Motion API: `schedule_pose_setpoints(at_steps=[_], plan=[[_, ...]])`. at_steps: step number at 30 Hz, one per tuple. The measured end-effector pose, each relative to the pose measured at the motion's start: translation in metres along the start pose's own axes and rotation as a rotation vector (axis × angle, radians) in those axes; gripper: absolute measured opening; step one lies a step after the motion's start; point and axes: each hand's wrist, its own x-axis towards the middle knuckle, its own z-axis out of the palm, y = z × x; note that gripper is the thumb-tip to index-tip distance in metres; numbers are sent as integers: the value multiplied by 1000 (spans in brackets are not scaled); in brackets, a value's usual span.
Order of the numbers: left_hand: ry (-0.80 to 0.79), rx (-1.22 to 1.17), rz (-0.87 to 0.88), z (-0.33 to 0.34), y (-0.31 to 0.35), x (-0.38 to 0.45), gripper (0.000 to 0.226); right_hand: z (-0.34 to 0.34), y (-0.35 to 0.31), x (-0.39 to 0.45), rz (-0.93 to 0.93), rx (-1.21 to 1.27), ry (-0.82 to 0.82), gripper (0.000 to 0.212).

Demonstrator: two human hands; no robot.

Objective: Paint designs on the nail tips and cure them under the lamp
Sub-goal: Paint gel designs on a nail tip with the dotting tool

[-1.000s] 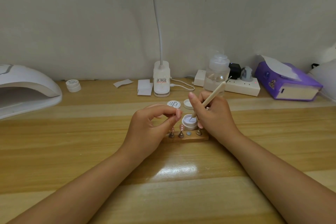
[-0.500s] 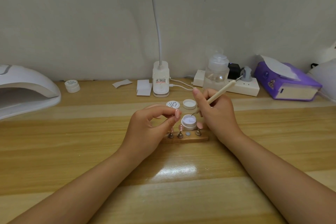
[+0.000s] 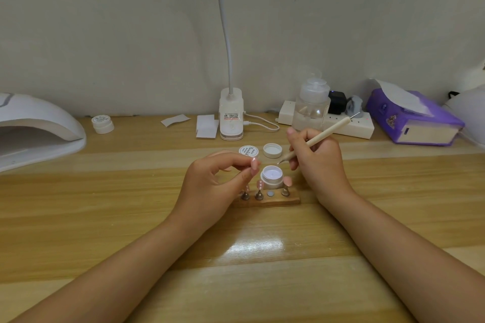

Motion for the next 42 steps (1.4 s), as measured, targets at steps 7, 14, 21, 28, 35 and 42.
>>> schedule_pose_setpoints(at_steps=[7, 14, 21, 28, 35, 42], plan=[[-8, -1, 1, 0, -1, 0, 8, -1, 0, -2, 6, -46, -25, 38], [-17, -13, 18, 0, -2, 0, 10, -1, -1, -3, 1, -81, -50, 37], [-28, -26, 13, 0, -3, 1, 10, 2, -10, -6, -95, -26, 2, 33], [-34, -7, 84, 0, -5, 2, 15, 12, -41, -12, -167, 81, -28, 34], [-38, -22, 89, 0, -6, 2, 20, 21, -42, -20, -122, 106, -121, 45], [-27, -21, 93, 1, -7, 2, 24, 23, -41, -22, -130, 65, -148, 34]])
